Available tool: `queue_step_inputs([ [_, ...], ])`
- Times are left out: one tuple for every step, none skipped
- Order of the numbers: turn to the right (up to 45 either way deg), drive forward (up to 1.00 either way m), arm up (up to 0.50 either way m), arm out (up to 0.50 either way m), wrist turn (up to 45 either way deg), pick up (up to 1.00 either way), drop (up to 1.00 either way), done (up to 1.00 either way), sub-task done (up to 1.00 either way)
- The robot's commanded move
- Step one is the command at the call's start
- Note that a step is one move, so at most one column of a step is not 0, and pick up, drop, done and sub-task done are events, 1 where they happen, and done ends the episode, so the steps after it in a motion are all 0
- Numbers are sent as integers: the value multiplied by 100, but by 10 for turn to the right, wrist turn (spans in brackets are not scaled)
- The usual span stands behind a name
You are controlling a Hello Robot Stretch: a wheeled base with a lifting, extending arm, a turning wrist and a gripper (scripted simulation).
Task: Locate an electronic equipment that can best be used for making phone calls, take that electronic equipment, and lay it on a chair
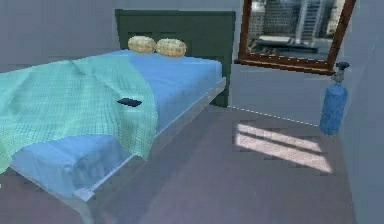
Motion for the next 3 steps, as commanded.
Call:
queue_step_inputs([
  [60, 0, 0, 0, 0, 0, 0, 0, 0],
  [0, 75, 0, 0, 0, 0, 0, 0, 0],
  [-450, 0, 0, 0, 0, 0, 0, 0, 0],
])
